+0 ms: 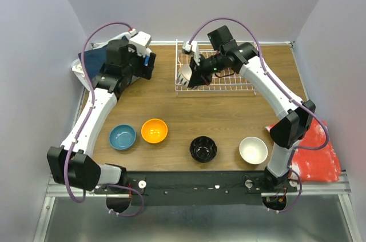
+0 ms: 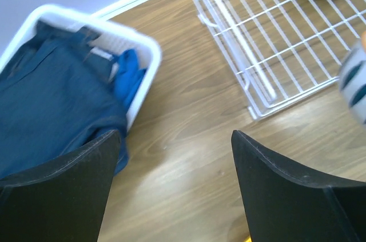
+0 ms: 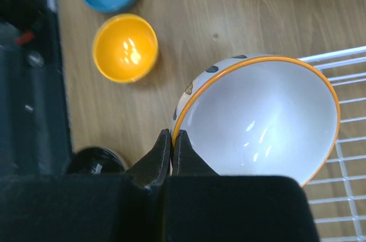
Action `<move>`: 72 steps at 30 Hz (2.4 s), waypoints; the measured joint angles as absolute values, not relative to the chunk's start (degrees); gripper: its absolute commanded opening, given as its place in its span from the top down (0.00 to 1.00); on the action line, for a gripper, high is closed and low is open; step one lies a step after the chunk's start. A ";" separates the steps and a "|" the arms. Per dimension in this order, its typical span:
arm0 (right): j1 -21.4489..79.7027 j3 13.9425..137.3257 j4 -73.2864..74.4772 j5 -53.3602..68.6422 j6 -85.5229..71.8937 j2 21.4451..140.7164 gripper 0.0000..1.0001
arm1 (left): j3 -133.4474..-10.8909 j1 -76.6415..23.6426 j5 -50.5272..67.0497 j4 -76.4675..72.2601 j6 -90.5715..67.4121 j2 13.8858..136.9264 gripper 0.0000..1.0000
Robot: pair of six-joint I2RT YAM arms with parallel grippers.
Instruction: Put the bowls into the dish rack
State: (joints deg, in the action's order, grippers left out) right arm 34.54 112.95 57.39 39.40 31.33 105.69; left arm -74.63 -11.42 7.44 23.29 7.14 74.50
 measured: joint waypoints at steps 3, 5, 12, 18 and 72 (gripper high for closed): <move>31.29 111.61 53.45 46.17 23.29 105.82 0.99 | -75.70 -14.13 8.27 21.26 7.20 77.78 0.14; 28.45 110.89 50.52 50.22 18.24 106.15 0.99 | -78.35 -14.48 8.69 20.08 6.35 81.62 0.14; 15.86 98.17 23.22 64.95 -10.87 107.96 0.99 | -89.25 -14.90 9.72 20.53 2.35 94.08 0.17; 14.02 91.81 8.82 70.96 -24.67 113.71 0.99 | -98.17 -16.82 9.74 22.98 0.49 102.48 0.18; 7.14 90.91 -9.54 72.49 -36.82 126.48 0.94 | -109.32 -28.45 19.18 30.79 8.27 119.74 1.00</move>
State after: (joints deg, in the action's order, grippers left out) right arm 7.14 90.91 -9.54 72.49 -36.82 126.48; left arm -109.32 -28.45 19.18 30.79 8.27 119.74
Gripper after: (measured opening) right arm 0.057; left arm 0.008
